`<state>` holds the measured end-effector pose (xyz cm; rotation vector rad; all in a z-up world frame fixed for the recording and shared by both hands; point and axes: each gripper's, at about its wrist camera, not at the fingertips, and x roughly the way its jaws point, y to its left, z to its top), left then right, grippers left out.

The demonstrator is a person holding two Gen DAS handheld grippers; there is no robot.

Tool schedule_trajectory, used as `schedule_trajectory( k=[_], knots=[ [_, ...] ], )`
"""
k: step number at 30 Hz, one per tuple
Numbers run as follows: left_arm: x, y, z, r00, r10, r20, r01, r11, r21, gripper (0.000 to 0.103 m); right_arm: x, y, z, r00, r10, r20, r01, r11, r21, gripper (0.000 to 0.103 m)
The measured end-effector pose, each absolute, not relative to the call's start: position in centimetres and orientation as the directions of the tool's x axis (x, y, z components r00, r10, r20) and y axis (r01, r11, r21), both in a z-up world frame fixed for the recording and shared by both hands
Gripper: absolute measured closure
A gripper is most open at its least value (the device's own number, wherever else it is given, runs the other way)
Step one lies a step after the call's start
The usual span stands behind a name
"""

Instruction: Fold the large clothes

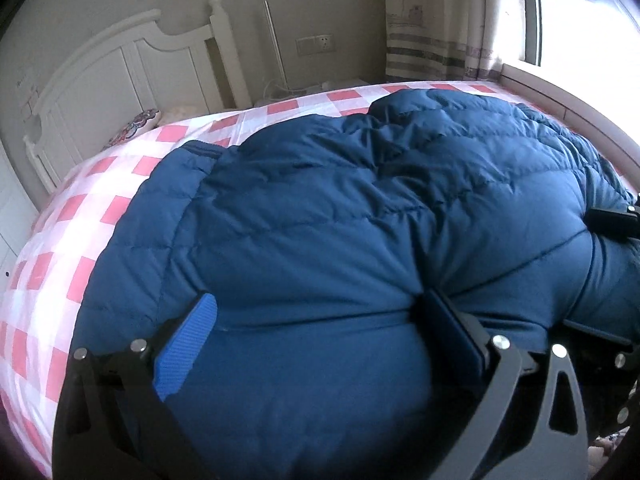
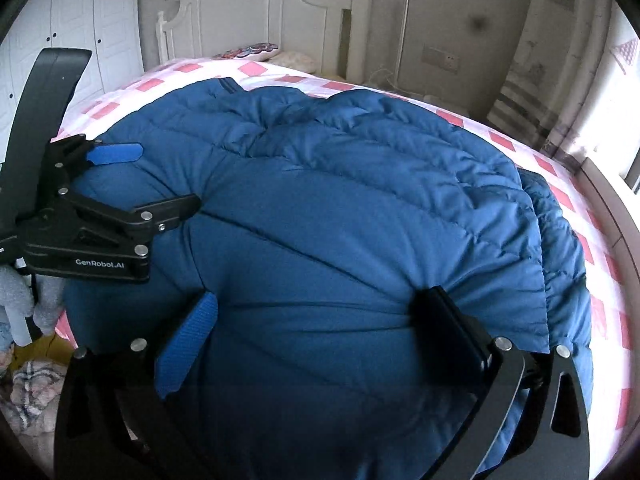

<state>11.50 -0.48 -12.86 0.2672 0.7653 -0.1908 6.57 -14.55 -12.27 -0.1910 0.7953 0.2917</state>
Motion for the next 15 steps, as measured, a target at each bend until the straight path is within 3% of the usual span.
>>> schedule_trajectory(
  k=[11, 15],
  knots=[
    [10.6, 1.2, -11.3, 0.687, -0.118, -0.717, 0.278, 0.954, 0.110, 0.002, 7.0, -15.1, -12.0, 0.642, 0.164, -0.749, -0.324, 0.943, -0.071, 0.005],
    [8.7, 5.7, -8.7, 0.741, -0.112, -0.662, 0.203, 0.977, 0.063, 0.002, 5.2, -16.7, -9.0, 0.698, 0.121, -0.706, -0.287, 0.950, -0.122, 0.005]
  ],
)
